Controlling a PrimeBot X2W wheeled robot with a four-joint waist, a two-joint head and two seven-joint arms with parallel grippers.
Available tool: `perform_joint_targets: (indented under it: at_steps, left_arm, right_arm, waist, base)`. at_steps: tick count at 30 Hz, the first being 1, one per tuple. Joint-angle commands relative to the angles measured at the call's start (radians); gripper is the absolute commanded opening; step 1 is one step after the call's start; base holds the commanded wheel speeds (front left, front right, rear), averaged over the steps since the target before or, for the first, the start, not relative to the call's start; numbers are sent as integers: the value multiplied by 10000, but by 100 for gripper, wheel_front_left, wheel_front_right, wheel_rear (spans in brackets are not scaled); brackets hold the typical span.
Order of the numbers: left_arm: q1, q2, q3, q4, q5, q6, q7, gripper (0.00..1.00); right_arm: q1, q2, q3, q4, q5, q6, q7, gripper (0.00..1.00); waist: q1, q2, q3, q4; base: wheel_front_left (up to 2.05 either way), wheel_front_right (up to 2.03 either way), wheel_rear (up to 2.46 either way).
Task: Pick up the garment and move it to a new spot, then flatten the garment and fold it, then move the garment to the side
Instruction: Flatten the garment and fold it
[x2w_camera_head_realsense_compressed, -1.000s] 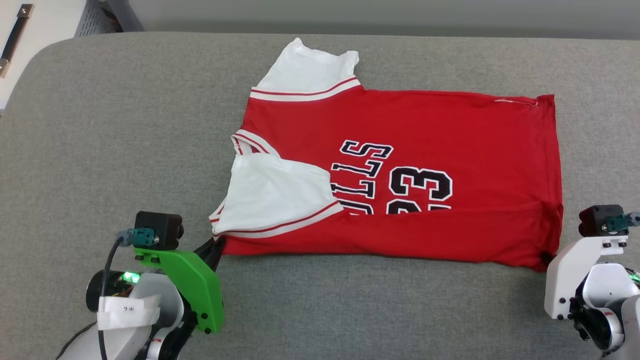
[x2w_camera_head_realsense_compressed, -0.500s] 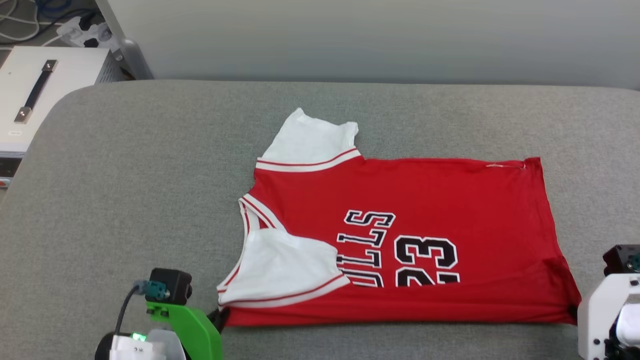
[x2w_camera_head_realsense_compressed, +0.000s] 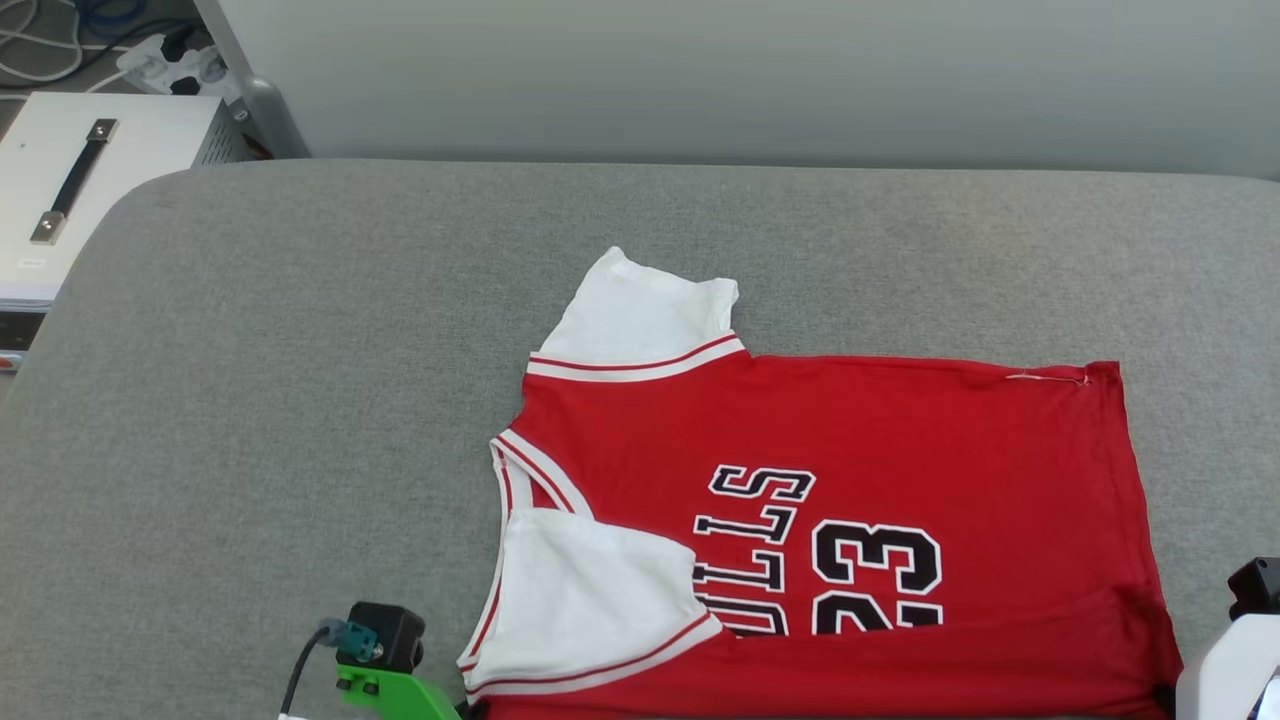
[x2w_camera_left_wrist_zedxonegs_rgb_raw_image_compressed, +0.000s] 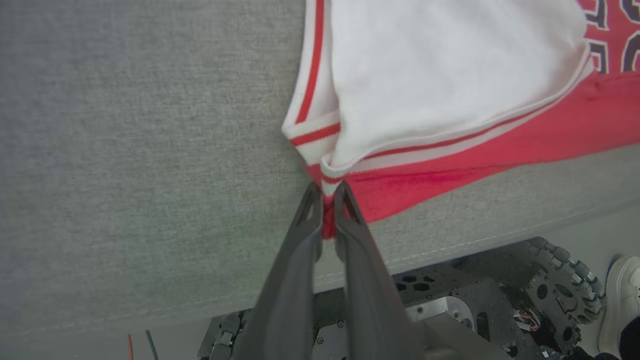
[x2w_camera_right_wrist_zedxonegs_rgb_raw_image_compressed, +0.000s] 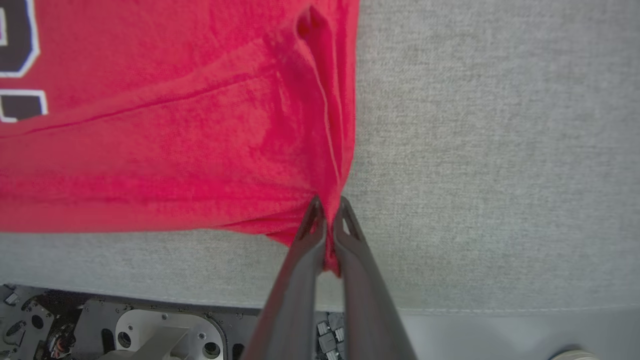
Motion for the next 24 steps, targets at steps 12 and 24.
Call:
perform_joint_targets:
  at_steps: [12,24]
  left_arm:
    - [-562,-569,-203,1161,92,-438,-197,0]
    - [-611,-749,-165,1544,139,-402,-564,100]
  right_arm:
    - [-341,224,294,753,-198,-19,-869,0]
    - [-512,311,572,961,-222,-19,-1328,100]
  waist:
    - [0,0,658,-19]
    - [0,0,-82,-165]
  base:
    - [0,0,0]
    - [0,0,0]
